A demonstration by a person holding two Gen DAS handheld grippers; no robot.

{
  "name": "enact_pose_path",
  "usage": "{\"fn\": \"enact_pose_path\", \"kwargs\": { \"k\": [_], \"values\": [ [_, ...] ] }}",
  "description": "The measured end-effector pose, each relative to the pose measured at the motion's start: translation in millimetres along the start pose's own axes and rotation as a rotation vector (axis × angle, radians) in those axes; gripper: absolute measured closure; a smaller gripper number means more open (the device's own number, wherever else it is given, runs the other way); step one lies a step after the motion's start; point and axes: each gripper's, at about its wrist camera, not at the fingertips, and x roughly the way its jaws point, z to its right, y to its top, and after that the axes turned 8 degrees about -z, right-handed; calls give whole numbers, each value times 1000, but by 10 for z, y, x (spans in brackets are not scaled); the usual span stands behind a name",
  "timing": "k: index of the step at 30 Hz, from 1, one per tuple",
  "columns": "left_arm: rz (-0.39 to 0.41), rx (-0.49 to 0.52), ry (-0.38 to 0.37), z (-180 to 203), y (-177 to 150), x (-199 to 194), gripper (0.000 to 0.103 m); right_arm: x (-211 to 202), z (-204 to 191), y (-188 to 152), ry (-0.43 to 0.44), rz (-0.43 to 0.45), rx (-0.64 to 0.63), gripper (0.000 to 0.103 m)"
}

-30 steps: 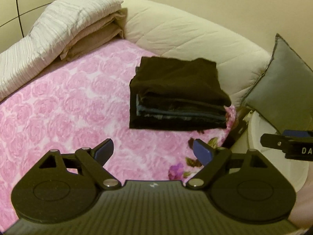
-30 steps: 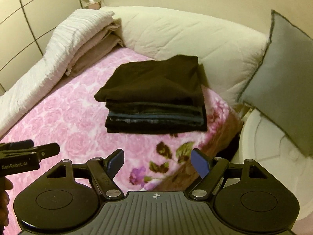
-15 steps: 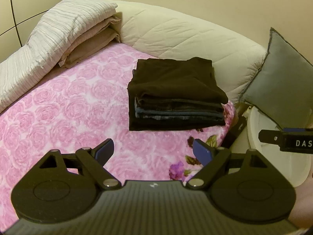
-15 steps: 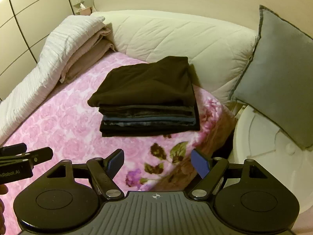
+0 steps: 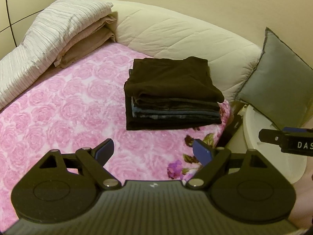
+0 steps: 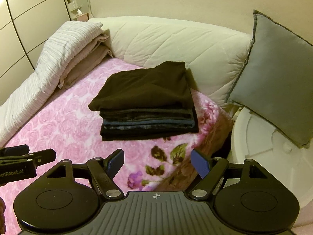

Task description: Fold clothes

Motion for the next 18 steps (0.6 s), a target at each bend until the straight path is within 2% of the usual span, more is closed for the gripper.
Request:
{"fn": "enact_pose_path", "kwargs": {
  "k": [18],
  "values": [
    [10,22,12,58,-15,-8,18,-47,28,-6,-2,11,9,25]
  ]
}}
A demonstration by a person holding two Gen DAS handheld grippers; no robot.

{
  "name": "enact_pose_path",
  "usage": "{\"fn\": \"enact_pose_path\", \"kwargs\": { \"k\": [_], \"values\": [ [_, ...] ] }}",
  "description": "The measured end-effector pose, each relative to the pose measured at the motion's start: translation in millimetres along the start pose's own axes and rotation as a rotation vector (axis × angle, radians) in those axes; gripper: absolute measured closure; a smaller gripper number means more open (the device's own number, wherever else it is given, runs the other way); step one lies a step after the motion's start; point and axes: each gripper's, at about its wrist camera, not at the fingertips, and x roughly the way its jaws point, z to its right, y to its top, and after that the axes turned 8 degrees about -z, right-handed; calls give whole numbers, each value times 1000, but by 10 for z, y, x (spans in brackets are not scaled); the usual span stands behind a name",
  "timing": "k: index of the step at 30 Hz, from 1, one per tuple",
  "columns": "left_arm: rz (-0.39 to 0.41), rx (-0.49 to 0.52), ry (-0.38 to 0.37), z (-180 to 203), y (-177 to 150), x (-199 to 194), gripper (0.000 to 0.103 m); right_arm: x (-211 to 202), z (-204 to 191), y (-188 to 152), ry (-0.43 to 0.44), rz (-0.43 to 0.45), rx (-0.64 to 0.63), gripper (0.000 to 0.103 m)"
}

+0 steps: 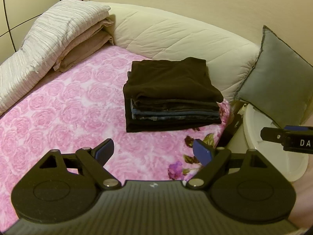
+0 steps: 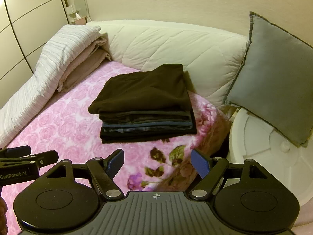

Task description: Fold clothes

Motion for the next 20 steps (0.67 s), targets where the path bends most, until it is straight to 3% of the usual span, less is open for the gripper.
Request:
{"fn": "enact_pose_path", "kwargs": {
  "k": [20],
  "values": [
    [28,24,35,15,-72,16,18,50,-53,-68,-4,-41,-18,25]
  ]
}}
